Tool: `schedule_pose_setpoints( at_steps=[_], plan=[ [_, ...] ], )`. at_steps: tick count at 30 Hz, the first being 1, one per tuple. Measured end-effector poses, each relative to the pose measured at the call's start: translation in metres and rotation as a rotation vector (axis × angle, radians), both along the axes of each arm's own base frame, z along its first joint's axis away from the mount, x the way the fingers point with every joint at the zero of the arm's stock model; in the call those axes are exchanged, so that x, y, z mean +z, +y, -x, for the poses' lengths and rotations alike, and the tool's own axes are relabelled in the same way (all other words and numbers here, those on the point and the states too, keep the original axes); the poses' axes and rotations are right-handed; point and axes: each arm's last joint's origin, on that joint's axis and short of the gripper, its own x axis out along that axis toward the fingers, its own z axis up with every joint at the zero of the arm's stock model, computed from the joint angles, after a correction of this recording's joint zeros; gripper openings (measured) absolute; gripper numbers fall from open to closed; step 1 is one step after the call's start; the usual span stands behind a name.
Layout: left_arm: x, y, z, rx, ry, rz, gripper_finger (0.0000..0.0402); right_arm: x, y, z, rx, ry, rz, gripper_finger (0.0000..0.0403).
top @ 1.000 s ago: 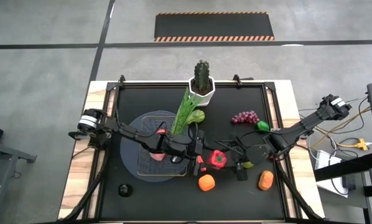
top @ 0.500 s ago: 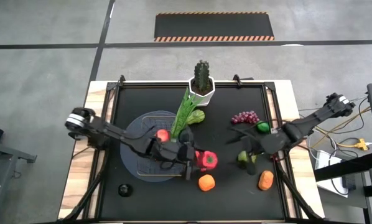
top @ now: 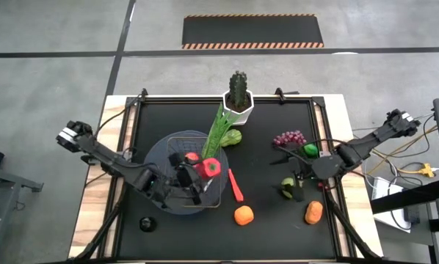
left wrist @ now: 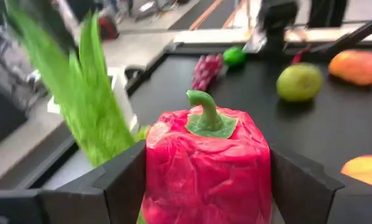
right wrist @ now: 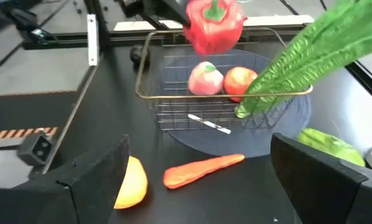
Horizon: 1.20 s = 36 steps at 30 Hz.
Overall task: Build produce basket
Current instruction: Put the red bell pepper into the wire basket, then put the orange carrot into the wire basket
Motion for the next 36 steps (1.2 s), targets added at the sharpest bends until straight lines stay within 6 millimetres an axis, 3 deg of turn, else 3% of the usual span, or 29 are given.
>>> schedule_pose_setpoints(
  at_steps=[4, 14, 22, 36],
  plan=[
    [-0.027, 0.006, 0.007, 0.045, 0.022, 0.041, 0.0268, -0.006, 0.001, -0.004, -0.022, 0.015, 0.002, 0.0370],
    [-0.066, 0.018, 0.019, 0.148, -0.003, 0.155, 0.0268, -0.012, 0.006, -0.012, -0.036, 0.029, 0.010, 0.0370],
    [-0.073, 0.022, 0.014, 0.172, -0.091, 0.212, 0.0270, -0.015, 0.006, -0.015, -0.057, 0.033, 0.026, 0.0370],
    [-0.081, 0.033, 0.013, 0.205, -0.122, 0.225, 0.0333, -0.015, 0.006, -0.015, -0.082, 0.028, 0.037, 0.0370]
  ],
)
